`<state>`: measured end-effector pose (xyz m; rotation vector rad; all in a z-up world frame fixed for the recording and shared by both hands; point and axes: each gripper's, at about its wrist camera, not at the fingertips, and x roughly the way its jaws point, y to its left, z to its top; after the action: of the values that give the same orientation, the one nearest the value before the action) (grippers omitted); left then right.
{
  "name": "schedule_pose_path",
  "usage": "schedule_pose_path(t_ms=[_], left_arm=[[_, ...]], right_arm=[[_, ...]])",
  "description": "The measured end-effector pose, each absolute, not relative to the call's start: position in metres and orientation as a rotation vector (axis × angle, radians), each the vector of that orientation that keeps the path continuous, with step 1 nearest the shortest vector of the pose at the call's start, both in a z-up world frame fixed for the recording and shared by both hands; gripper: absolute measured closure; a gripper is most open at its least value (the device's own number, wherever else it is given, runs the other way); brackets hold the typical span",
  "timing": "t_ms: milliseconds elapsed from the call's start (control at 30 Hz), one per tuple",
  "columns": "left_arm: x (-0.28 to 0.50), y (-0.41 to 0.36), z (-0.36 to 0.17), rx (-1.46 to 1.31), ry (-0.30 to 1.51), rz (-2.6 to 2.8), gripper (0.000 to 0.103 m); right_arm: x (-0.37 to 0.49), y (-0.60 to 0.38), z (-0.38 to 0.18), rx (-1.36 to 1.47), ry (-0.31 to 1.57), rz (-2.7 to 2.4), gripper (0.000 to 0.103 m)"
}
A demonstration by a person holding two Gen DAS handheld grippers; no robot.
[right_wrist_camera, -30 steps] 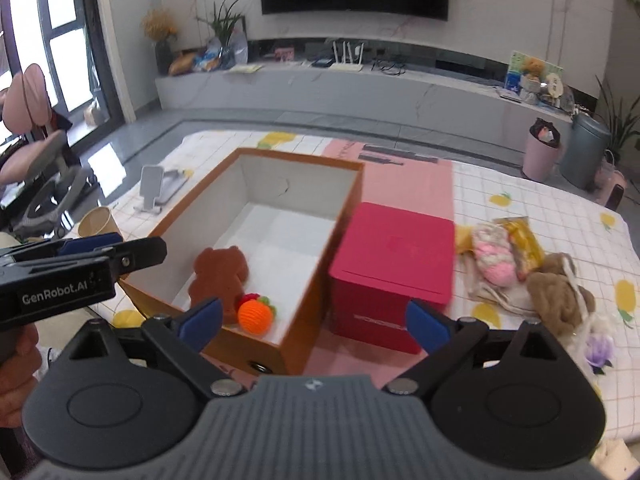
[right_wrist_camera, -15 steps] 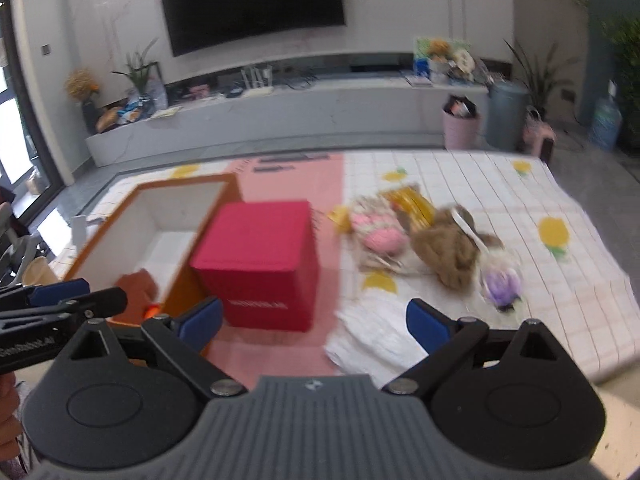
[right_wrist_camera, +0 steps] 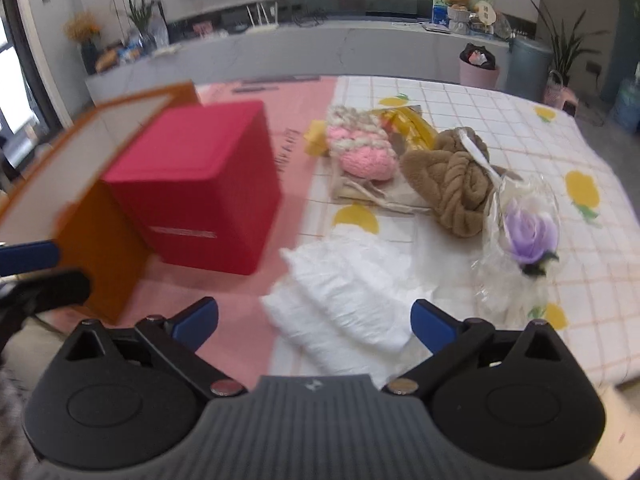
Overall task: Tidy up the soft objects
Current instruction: 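Move the right tool to the white crumpled tissue and grasp it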
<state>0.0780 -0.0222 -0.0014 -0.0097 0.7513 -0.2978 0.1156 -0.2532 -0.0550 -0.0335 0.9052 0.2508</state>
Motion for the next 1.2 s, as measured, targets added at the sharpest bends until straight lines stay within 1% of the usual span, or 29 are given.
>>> schedule_pose_path(t_ms=[300, 433, 600, 900, 1000, 1100, 1167, 1200], left_arm=[[0.092, -0.042, -0.033, 0.012, 0.812, -0.31, 0.033], [0.099, -0.044, -0.043, -0.007, 0.846, -0.304, 0.033], [0.103, -0.044, -0.049, -0.021, 0.846, -0.286, 0.033], [0.106, -0.048, -0.062, -0.022, 0.865, -0.265, 0.033], [0.104, -0.052, -0.063, 0.001, 0.862, -0.256, 0.033], [0.102, -0.055, -0.061, 0.031, 0.853, -0.231, 0.033], [0.1, -0.055, -0.058, 0.034, 0.845, -0.213, 0.033], [0.099, -0.055, -0.056, 0.031, 0.842, -0.208, 0.033]], right_arm=[[0.147, -0.245, -0.094, -0.098, 1.006, 0.269, 0.003], [0.152, -0.243, -0.104, -0.122, 1.009, 0.234, 0.003], [0.163, -0.244, -0.117, -0.106, 1.055, 0.208, 0.003], [0.162, -0.242, -0.123, -0.116, 1.044, 0.182, 0.003], [0.159, -0.243, -0.121, -0.115, 1.042, 0.174, 0.009], [0.155, -0.247, -0.118, -0.109, 1.033, 0.166, 0.018], [0.153, -0.251, -0.115, -0.104, 1.025, 0.154, 0.03], [0.152, -0.254, -0.114, -0.103, 1.02, 0.147, 0.034]])
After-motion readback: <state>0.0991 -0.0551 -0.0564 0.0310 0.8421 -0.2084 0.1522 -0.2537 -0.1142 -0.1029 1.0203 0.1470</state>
